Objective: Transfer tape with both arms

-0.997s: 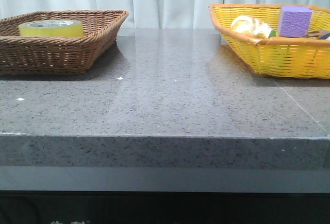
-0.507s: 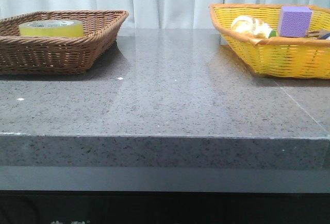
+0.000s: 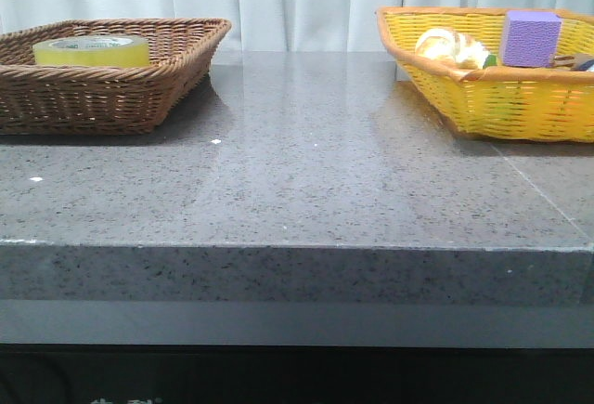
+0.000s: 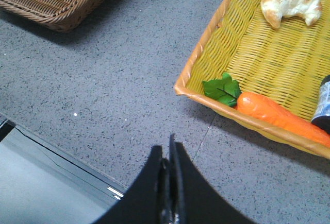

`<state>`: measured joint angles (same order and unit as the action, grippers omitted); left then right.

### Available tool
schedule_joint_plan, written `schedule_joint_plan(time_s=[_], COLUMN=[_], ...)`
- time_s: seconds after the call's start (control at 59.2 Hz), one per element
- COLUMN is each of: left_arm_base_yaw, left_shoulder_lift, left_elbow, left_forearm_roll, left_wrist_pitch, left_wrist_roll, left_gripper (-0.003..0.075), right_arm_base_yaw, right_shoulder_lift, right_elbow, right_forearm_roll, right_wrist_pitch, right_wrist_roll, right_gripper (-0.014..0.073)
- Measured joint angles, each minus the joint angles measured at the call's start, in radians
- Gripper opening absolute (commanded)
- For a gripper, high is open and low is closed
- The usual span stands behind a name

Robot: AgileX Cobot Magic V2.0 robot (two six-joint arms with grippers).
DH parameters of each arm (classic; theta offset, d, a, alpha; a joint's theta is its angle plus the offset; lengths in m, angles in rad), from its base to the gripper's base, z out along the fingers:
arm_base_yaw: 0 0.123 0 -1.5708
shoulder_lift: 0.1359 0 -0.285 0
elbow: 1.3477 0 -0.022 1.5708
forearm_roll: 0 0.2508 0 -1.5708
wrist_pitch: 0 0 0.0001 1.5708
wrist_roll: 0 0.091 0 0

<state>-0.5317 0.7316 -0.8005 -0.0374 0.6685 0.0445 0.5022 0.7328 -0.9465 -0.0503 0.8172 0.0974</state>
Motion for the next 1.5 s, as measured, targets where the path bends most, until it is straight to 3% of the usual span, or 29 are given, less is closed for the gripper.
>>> schedule_joint_plan(time_s=[0.186, 0.507, 0.777, 1.031, 1.504], left_arm_base_yaw=[0.095, 0.328, 0.46, 0.482, 0.482], left_shoulder_lift=[-0.108, -0.461, -0.724, -0.737, -0.737], left_elbow=[0.108, 0.516, 0.761, 0.81, 0.81], left_forearm_roll=[-0.002, -0.052, -0.085, -0.115, -0.136], left_wrist_pitch=[-0.056, -0.38, -0.481, -0.612, -0.624], left_wrist_roll=[0.0, 0.0, 0.0, 0.0, 0.0], left_gripper=[-0.002, -0.002, -0.002, -0.002, -0.002], right_arm_base_yaw=[0.0, 0.0, 0.0, 0.0, 0.0], right_shoulder_lift=[0.0, 0.0, 0.0, 0.0, 0.0], right_elbow=[0.0, 0.0, 0.0, 0.0, 0.0], right_forearm_roll=[0.0, 0.0, 0.0, 0.0, 0.0], right_wrist_pitch=[0.002, 0.002, 0.002, 0.002, 0.002], right_wrist_roll=[0.0, 0.0, 0.0, 0.002, 0.002], right_gripper=[-0.0069, -0.0069, -0.0069, -0.0069, -0.0069])
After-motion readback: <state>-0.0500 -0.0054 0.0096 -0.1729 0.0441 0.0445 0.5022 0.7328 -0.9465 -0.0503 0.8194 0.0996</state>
